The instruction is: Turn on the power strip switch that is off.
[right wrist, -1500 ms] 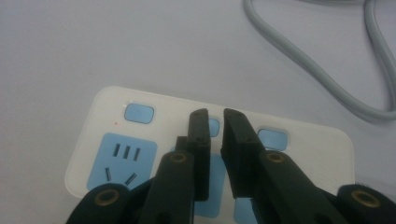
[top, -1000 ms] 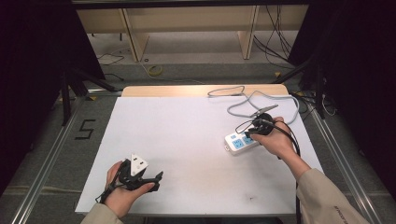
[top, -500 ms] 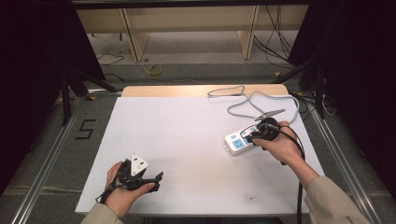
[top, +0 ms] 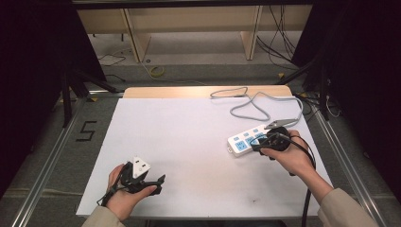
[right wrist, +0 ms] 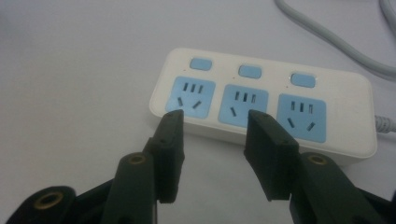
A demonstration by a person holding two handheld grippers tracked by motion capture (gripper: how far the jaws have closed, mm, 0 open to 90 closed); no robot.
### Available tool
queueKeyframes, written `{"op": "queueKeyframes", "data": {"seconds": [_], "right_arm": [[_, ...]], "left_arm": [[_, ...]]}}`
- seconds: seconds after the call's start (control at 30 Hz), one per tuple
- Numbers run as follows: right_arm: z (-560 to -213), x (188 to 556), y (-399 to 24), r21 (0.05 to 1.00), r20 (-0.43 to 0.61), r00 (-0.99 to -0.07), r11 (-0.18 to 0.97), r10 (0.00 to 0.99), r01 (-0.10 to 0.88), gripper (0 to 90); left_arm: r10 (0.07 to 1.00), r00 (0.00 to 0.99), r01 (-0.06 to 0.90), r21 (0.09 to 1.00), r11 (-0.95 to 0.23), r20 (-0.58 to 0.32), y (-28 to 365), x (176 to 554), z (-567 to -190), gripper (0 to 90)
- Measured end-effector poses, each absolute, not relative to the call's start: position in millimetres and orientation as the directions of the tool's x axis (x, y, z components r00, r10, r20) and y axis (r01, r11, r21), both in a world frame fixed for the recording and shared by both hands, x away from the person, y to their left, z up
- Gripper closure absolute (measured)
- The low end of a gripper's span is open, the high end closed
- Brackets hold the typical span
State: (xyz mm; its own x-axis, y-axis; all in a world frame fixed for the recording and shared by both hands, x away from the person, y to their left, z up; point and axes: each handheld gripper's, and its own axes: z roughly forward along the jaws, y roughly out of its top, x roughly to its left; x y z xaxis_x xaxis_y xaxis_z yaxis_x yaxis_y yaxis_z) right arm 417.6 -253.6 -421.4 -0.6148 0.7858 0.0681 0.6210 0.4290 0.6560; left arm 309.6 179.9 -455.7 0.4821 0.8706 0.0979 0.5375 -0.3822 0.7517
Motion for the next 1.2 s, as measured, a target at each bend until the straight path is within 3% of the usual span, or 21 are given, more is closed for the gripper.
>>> {"op": "queueKeyframes", "data": {"seconds": [0.33, 0.97, 1.2], "right_arm": [[-429, 393, -262, 0.683, 0.093, -0.632, 0.413, 0.769, 0.603, 48.2], [-436, 343, -287, 0.766, 0.105, -0.636, 0.346, 0.765, 0.542, 44.6], [-436, 344, -290, 0.784, 0.109, -0.625, 0.32, 0.773, 0.532, 40.5]], "left_arm": [[0.871, 0.483, 0.548, 0.744, -0.382, 0.091, 180, 310, -457, 15.9], [0.869, 0.488, 0.554, 0.741, -0.379, 0.08, 179, 309, -457, 16.0], [0.855, 0.518, 0.574, 0.749, -0.331, -0.019, 169, 307, -455, 16.2]]}}
